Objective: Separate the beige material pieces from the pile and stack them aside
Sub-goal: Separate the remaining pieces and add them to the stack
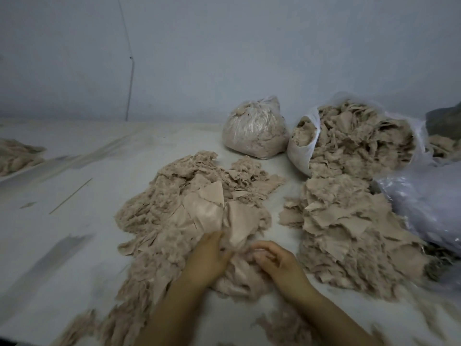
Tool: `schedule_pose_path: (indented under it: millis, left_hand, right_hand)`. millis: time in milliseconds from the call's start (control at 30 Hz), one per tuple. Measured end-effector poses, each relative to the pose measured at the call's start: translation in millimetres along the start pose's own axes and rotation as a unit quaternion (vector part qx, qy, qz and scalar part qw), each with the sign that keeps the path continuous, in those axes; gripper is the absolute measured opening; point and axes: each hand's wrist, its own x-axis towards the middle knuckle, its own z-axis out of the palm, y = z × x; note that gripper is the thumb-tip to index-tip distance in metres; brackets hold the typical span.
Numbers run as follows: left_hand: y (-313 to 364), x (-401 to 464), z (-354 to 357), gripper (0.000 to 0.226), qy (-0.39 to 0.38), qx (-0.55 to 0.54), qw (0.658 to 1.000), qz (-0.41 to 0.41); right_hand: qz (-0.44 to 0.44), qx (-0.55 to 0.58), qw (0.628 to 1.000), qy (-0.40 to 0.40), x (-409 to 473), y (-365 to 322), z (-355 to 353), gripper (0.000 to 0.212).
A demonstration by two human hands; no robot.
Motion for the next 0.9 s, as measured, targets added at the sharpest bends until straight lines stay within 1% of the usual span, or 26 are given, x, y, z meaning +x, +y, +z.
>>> schedule_pose_path:
  millis: [33,67,133,167,233,267,300,333,367,400,467,500,533,567,600,633,667,700,733,767,800,833,867,900]
  left_hand:
    - [-4,-1,1,0.019,-0.009,0.000,1.000,-0.015]
    - [-8,-3,0,0.004,-0.016,0.000,1.000,-0.011]
    - [-14,-4,0,0.013,-0.024,-0.055,0.998,-0.009]
    - [-16,-5,-3,0.018,-0.028,-0.114,0.993,-0.014]
    - [-18,-6,-10,0.024,-0.030,-0.220,0.975,-0.022]
    - [-17,-6,-15,0.024,-0.025,-0.251,0.967,-0.023]
    - [-18,-4,-19,0.022,-0.020,-0.272,0.962,-0.022]
    - [-19,-1,-24,0.019,-0.005,-0.281,0.959,-0.018]
    - [-19,3,-31,0.019,0.028,-0.285,0.958,-0.014]
    - [-18,8,-40,0.021,0.076,-0.288,0.955,-0.012]
    - [-16,21,-63,0.028,0.171,-0.314,0.934,-0.011]
    - [-15,28,-74,0.028,0.197,-0.305,0.932,-0.006]
    - [-14,36,-84,0.025,0.205,-0.274,0.940,-0.001]
    - [-16,46,-91,0.022,0.195,-0.208,0.958,-0.007]
    - [-18,53,-94,0.019,0.170,-0.110,0.979,-0.031]
    - [-20,57,-94,0.021,0.142,-0.003,0.988,-0.065]
    - [-20,55,-93,0.029,0.133,0.076,0.984,-0.095]
    - [-17,52,-88,0.034,0.158,0.099,0.978,-0.091]
    - [-12,44,-81,0.034,0.200,0.077,0.975,-0.051]
    - [-7,36,-73,0.030,0.227,0.037,0.973,0.012]
    - [-2,29,-63,0.028,0.204,0.007,0.976,0.072]
    - [1,22,-52,0.031,0.136,0.001,0.984,0.115]
    - [1,16,-40,0.043,0.049,0.015,0.990,0.130]
    - [-3,11,-31,0.059,-0.024,0.046,0.991,0.123]
  right_hand:
    - [0.017,-0.010,0.998,0.053,5,4,-3,0.018]
    - [0.040,-0.022,0.995,0.091,12,6,-5,0.019]
    - [0.061,-0.044,0.991,0.113,26,2,-5,0.029]
    - [0.056,-0.089,0.988,0.114,33,-1,-5,0.038]
    - [0.039,-0.215,0.971,0.095,49,-7,-2,0.059]
    - [0.032,-0.255,0.963,0.076,56,-12,1,0.062]
    - [0.020,-0.274,0.960,0.060,62,-16,4,0.051]
    - [-0.001,-0.275,0.960,0.060,66,-21,7,0.030]
    - [-0.018,-0.239,0.969,0.067,70,-25,9,0.009]
    - [-0.032,-0.173,0.981,0.078,72,-30,10,0.009]
    - [-0.045,-0.028,0.992,0.111,76,-44,8,0.024]
    - [-0.058,0.023,0.990,0.126,77,-52,7,0.027]
    - [-0.075,0.035,0.986,0.145,79,-60,4,0.025]
    - [-0.086,0.001,0.982,0.169,80,-64,3,0.021]
    - [-0.086,-0.071,0.974,0.196,78,-66,1,0.015]
    - [-0.075,-0.144,0.961,0.223,75,-65,0,0.015]
    - [-0.081,-0.192,0.949,0.238,70,-58,0,0.016]
    - [-0.097,-0.220,0.943,0.230,61,-49,2,0.014]
    - [-0.107,-0.235,0.945,0.200,52,-38,7,0.010]
    - [-0.093,-0.243,0.954,0.150,43,-28,14,0.006]
    - [-0.057,-0.258,0.960,0.093,38,-17,20,0.006]
    - [-0.020,-0.288,0.956,0.046,34,-9,26,0.016]
    - [0.002,-0.328,0.944,0.019,33,-1,29,0.027]
    - [0.010,-0.360,0.933,0.013,34,2,31,0.028]
